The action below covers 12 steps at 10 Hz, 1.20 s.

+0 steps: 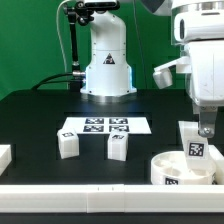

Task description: Assemble stool

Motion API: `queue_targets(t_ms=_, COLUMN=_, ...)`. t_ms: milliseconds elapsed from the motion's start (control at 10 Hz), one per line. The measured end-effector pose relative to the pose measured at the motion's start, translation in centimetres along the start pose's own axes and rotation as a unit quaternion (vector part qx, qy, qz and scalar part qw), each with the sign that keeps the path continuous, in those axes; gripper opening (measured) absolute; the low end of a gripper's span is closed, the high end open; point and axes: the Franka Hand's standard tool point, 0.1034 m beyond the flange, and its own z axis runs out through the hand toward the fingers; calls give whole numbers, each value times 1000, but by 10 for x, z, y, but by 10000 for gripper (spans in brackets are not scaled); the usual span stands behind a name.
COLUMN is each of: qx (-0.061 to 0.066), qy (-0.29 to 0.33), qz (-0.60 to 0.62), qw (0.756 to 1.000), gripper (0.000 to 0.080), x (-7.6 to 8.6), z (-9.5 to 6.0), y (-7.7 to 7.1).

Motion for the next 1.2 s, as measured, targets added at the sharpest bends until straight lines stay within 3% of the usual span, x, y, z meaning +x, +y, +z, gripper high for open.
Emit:
queue_targets(t_ms=200, qx=2, qy=-2, qz=-3, qw=1000, gripper=649, x=-1, z=3, y=-1)
queue_targets(t_ms=400, qx=2, qy=-2, qz=-3, qw=1000, gripper=342, x=-1, z=4, y=-2)
queue_targets(t_ms=900, qx=2, qy=-2, qz=15, qw=1000, gripper=344, x=-1, z=3, y=-1)
queue_targets(t_ms=1200, qx=3, qy=0, qz=165, qw=986, gripper=344, x=-3, z=4, y=-1)
